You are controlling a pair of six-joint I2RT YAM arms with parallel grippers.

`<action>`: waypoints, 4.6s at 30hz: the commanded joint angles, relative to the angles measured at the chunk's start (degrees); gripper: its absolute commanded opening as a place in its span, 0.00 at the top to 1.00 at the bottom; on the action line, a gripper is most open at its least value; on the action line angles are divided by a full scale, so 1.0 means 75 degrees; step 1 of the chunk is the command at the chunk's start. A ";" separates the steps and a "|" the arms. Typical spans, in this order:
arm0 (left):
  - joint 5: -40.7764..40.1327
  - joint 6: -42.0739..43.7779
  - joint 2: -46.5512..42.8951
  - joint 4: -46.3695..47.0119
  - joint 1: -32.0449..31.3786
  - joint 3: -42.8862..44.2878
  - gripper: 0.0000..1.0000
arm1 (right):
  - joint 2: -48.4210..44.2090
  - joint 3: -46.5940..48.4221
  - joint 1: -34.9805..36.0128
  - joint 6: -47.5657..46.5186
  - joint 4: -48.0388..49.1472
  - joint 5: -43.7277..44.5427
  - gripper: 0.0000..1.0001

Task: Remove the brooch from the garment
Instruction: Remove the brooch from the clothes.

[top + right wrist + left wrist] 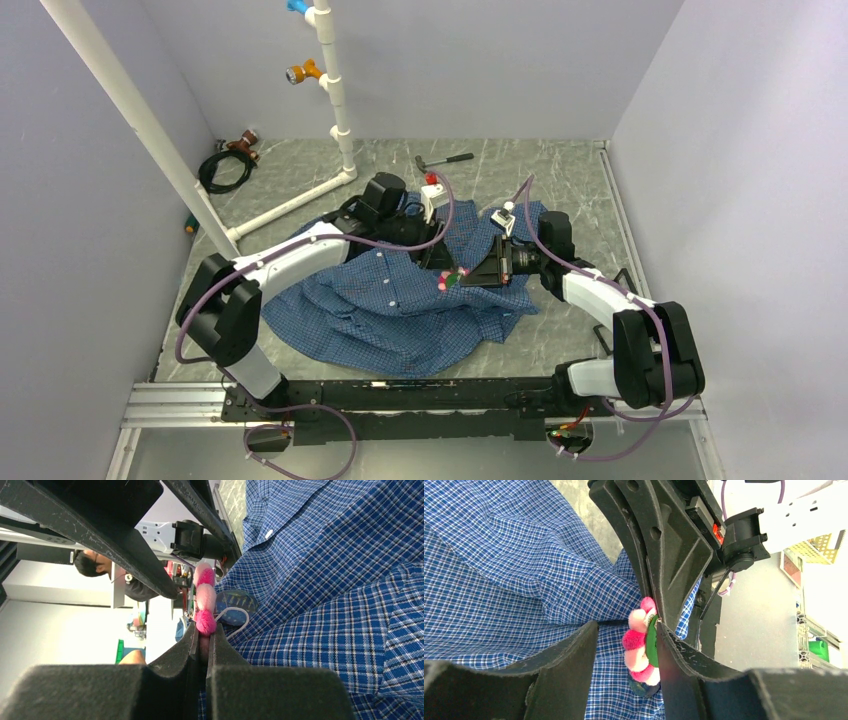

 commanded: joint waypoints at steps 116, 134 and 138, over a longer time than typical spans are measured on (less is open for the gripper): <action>-0.1245 -0.1102 0.0659 -0.1793 -0.0792 0.1491 0.56 | -0.0030 0.0342 -0.0310 -0.0236 -0.0321 0.0945 1.00; -0.1859 -0.0619 0.0764 -0.2291 -0.0900 0.1486 0.79 | -0.0113 0.0285 -0.0366 -0.0057 -0.0070 0.0781 1.00; -0.1797 -0.0642 0.0647 -0.2277 -0.0888 0.1436 0.80 | -0.0127 0.0300 -0.0430 -0.0228 -0.0281 0.0845 1.00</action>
